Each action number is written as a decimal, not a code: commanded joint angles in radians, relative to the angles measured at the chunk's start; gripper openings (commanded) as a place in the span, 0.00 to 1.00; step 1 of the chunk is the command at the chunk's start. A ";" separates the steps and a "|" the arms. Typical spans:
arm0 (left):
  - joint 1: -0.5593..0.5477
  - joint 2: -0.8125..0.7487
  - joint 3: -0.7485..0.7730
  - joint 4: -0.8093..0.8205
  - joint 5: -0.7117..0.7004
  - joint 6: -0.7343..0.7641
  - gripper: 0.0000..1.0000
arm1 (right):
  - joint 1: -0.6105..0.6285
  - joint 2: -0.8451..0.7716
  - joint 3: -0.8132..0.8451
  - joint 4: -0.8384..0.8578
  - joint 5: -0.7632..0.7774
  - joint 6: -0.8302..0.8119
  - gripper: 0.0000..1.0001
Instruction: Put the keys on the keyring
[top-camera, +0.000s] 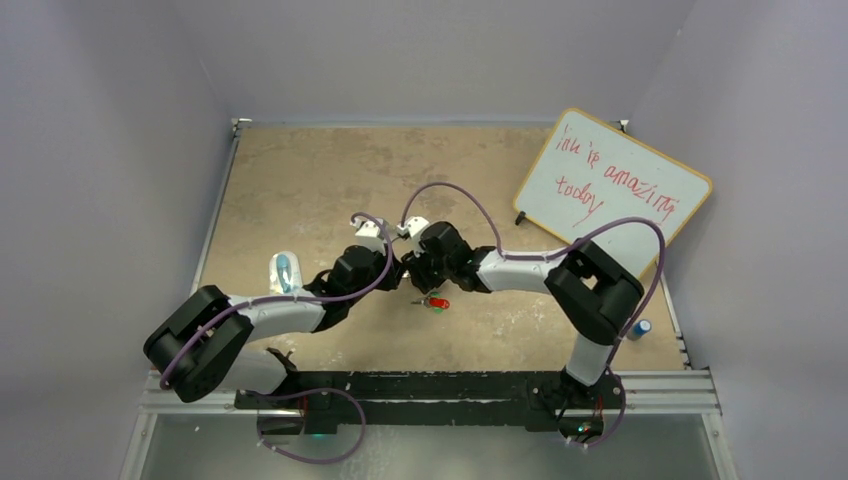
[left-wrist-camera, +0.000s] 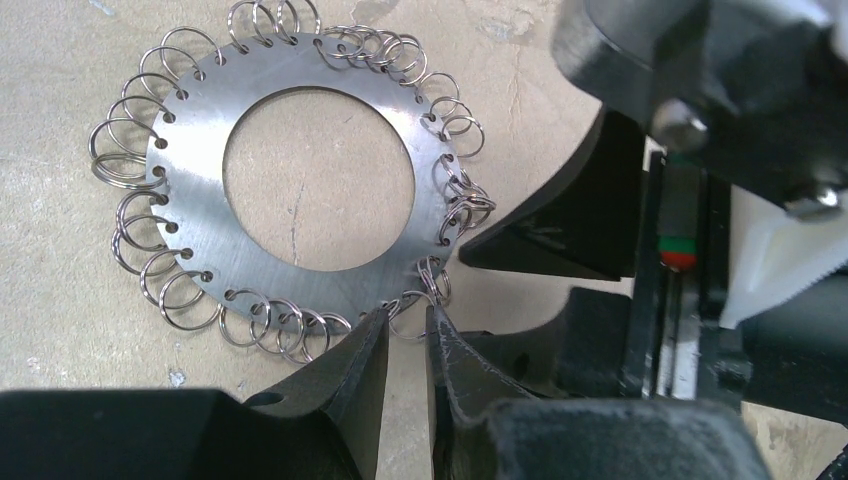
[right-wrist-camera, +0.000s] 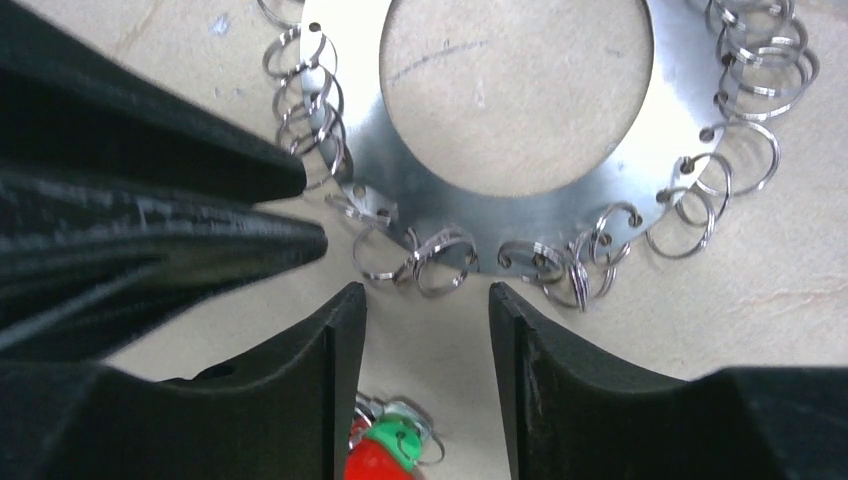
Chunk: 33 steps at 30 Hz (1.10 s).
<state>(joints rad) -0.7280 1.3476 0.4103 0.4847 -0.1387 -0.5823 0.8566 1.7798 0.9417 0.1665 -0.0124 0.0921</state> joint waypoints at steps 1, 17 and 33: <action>-0.002 -0.003 -0.007 0.026 -0.012 0.010 0.18 | -0.007 -0.073 -0.061 0.012 -0.012 -0.014 0.53; -0.002 -0.001 -0.006 0.029 -0.018 0.013 0.18 | -0.175 -0.250 -0.188 0.236 -0.320 -0.035 0.47; -0.002 -0.011 -0.002 0.020 -0.036 0.017 0.18 | -0.135 -0.296 -0.491 0.830 -0.400 -0.334 0.49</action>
<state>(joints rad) -0.7280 1.3479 0.4103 0.4847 -0.1608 -0.5819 0.6907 1.4700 0.4843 0.7822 -0.4038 -0.1585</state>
